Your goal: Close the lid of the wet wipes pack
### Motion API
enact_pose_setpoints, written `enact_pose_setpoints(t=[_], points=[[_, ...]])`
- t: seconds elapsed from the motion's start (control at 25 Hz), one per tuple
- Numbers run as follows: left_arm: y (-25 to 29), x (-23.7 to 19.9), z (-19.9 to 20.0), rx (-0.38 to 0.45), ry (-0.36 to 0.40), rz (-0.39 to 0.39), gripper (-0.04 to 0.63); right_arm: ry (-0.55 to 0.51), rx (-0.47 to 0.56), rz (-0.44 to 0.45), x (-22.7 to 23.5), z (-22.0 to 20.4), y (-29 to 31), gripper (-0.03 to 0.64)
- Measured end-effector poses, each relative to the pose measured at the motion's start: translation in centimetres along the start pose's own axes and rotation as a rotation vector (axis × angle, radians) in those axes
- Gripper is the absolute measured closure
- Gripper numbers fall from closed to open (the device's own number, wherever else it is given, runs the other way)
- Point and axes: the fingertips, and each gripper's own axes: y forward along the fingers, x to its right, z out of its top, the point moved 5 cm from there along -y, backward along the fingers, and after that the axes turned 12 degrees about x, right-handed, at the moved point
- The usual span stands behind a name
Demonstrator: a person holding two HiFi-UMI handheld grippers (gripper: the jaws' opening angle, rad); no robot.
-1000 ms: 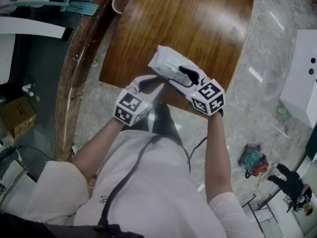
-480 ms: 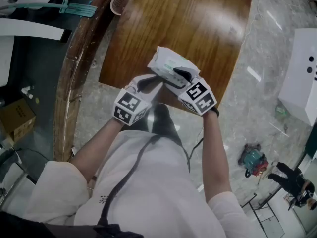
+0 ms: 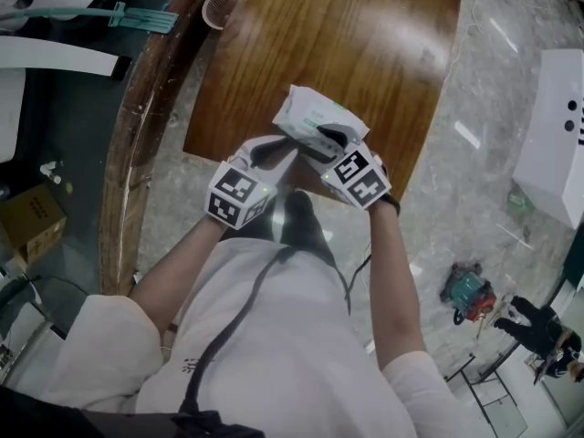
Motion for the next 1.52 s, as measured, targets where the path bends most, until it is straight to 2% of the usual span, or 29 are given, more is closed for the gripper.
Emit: enact_pose_setpoints(t=[0.36,0.48,0.52,0.6,0.72,0.88,1.0,1.08,1.52], points=[[-0.2,0.0,0.6,0.0,0.01,-0.009,0.508,-0.021,-0.051,-0.046,-0.3,-0.6,0.7,0.362],[-0.1,-0.2,0.6,0.002,0.015,-0.01,0.508,-0.013,-0.026,-0.055,-0.1,-0.6,0.7,0.362],[-0.1,-0.3,0.7,0.004,0.018,-0.012,0.508,-0.004,-0.004,-0.067,0.1,-0.5,0.5,0.367],[-0.1,-0.2,1.1,0.008,0.026,-0.02,0.509,0.012,0.053,-0.11,0.4,-0.1,-0.5,0.535],[-0.3,0.1,1.9,0.019,0.038,-0.029,0.512,0.061,0.153,-0.164,0.3,0.8,-2.4,0.598],[-0.1,0.8,3.6,0.048,0.061,-0.033,0.533,0.163,0.315,-0.217,-0.2,2.3,-5.6,0.607],[0.0,1.6,5.6,0.093,0.077,-0.039,0.585,0.207,0.44,-0.282,-0.8,3.4,-8.1,0.607],[0.0,2.4,6.9,0.116,0.088,-0.053,0.591,0.222,0.507,-0.324,-1.2,4.1,-9.8,0.609],[-1.4,4.0,11.8,0.192,0.15,-0.089,0.591,0.197,0.712,-0.527,-1.7,7.4,-16.5,0.609]])
